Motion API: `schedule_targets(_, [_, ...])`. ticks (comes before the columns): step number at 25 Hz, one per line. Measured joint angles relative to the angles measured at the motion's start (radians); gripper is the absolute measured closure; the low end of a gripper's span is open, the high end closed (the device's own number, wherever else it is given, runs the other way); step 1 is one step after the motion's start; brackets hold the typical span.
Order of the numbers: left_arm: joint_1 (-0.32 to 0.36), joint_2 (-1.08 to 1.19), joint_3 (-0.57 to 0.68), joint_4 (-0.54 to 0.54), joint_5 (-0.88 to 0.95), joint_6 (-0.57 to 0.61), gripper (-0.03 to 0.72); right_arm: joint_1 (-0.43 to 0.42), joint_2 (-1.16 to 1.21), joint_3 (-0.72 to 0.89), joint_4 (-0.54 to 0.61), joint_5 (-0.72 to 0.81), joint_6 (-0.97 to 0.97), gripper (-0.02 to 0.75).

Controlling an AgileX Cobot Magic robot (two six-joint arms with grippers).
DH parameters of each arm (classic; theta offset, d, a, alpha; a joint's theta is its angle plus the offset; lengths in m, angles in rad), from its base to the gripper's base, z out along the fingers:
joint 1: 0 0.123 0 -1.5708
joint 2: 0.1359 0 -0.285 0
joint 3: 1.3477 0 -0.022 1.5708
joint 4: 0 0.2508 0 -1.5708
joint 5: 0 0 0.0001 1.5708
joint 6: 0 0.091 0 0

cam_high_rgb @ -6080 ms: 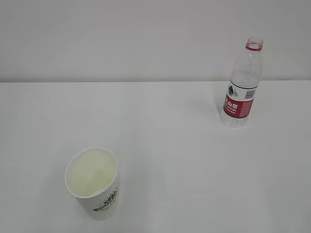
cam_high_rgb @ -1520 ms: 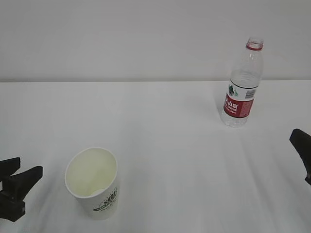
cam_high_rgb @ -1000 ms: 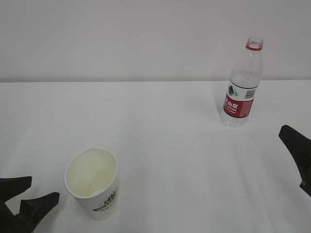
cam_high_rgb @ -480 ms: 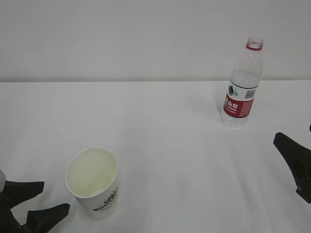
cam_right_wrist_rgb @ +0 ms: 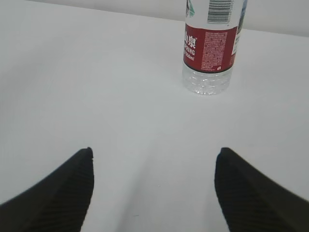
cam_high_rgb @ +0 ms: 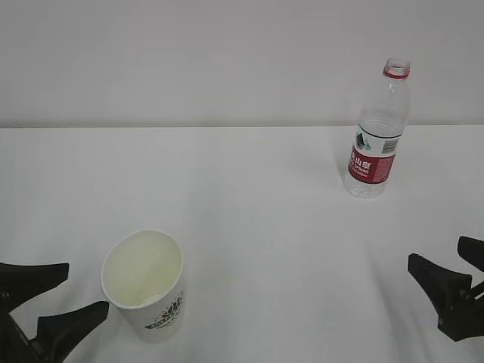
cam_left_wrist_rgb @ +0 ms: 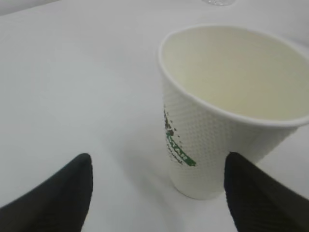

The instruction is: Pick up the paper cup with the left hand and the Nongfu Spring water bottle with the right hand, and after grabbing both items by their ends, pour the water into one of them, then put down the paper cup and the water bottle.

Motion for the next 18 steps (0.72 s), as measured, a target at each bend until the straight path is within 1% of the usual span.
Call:
schedule_targets(5, [0.000, 0.000, 0.000, 0.064, 0.000, 0.000, 0.067, 0.000, 0.003, 0.000, 0.000, -0.007, -0.008, 0.147])
schedule_targets(10, [0.000, 0.000, 0.000, 0.100, 0.000, 0.000, 0.073, 0.000, 0.003, 0.000, 0.030, -0.009, -0.011, 0.147])
schedule_targets(18, [0.000, 0.000, 0.000, 0.117, 0.000, 0.000, 0.085, 0.000, 0.003, 0.000, 0.036, -0.011, -0.011, 0.147])
